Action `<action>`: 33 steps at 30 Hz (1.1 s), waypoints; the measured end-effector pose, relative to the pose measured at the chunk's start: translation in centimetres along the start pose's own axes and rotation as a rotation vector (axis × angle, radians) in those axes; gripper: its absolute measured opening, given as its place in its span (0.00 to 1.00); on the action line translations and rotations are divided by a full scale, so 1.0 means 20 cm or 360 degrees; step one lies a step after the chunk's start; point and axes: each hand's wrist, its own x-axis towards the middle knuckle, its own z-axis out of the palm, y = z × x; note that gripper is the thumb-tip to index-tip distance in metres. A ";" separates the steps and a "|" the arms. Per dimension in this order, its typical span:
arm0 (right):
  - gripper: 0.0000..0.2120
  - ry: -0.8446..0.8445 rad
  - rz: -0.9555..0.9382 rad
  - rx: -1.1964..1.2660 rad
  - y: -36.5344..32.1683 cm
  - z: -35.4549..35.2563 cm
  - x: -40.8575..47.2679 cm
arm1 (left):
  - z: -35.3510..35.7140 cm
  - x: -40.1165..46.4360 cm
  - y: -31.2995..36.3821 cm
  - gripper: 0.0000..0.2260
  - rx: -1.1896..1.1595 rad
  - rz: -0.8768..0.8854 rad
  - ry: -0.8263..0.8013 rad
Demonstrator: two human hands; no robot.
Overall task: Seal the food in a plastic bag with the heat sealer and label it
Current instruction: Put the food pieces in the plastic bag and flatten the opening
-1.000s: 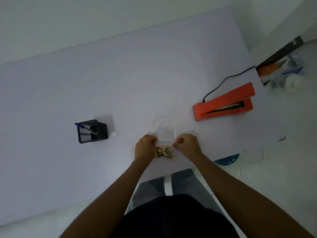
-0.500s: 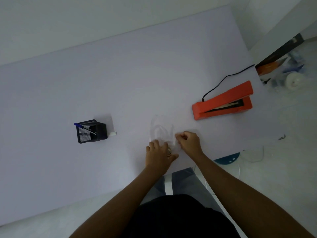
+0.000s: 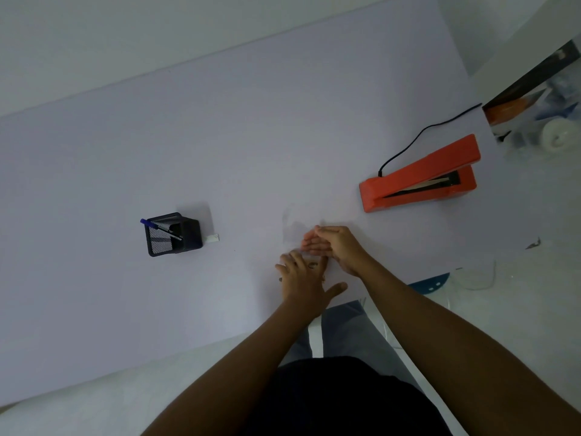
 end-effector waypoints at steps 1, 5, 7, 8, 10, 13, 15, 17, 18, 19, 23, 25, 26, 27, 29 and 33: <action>0.19 -0.0030 0.0025 -0.0033 -0.01 0.00 0.01 | 0.00 0.00 0.00 0.43 0.0001 -0.0002 0.0000; 0.19 -0.0077 0.0059 -0.0155 -0.04 -0.03 0.06 | 0.00 0.00 0.00 0.43 -0.0022 0.0011 -0.0047; 0.19 -0.0031 0.0010 -0.0151 -0.08 -0.04 0.09 | 0.00 0.00 0.00 0.41 -0.0031 0.0021 -0.0063; 0.19 0.0001 -0.0030 -0.0136 -0.11 -0.04 0.11 | 0.00 0.00 -0.01 0.41 -0.0033 0.0021 -0.0060; 0.19 0.0078 -0.0120 -0.0101 -0.16 -0.05 0.16 | -0.01 0.01 -0.01 0.41 -0.0035 0.0018 -0.0053; 0.20 0.0160 -0.0240 -0.0079 -0.24 -0.06 0.22 | -0.01 0.00 0.00 0.41 -0.0044 0.0013 -0.0050; 0.19 0.0192 -0.0296 -0.0084 -0.27 -0.06 0.24 | -0.01 -0.01 0.00 0.41 -0.0064 0.0001 -0.0044; 0.18 0.0178 -0.0338 -0.0096 -0.29 -0.04 0.23 | 0.00 -0.01 0.00 0.41 -0.0081 -0.0005 -0.0048; 0.18 0.0154 -0.0353 -0.0108 -0.28 -0.03 0.22 | 0.00 -0.01 0.00 0.41 -0.0088 -0.0007 -0.0042; 0.18 0.0116 -0.0354 -0.0127 -0.27 -0.01 0.19 | 0.00 -0.01 0.00 0.41 -0.0095 -0.0009 -0.0030; 0.17 -0.0043 -0.0247 -0.0337 -0.12 0.03 0.12 | 0.00 -0.01 0.00 0.39 -0.0097 -0.0022 -0.0033; 0.16 -0.0091 -0.0201 -0.0475 -0.05 0.02 0.09 | 0.00 0.00 0.00 0.40 -0.0084 -0.0033 -0.0031; 0.16 -0.0107 -0.0191 -0.0542 -0.03 0.02 0.08 | 0.00 0.01 0.01 0.40 -0.0081 -0.0047 -0.0029; 0.16 -0.0117 -0.0188 -0.0599 -0.01 0.01 0.07 | 0.00 0.01 0.01 0.41 -0.0081 -0.0062 -0.0025; 0.16 -0.0098 -0.0148 -0.0644 -0.01 0.02 0.07 | 0.00 0.01 0.01 0.41 -0.0087 -0.0077 -0.0012; 0.15 -0.0120 -0.0067 -0.0522 -0.07 0.03 0.14 | 0.00 0.00 0.01 0.38 -0.0078 -0.0041 -0.0031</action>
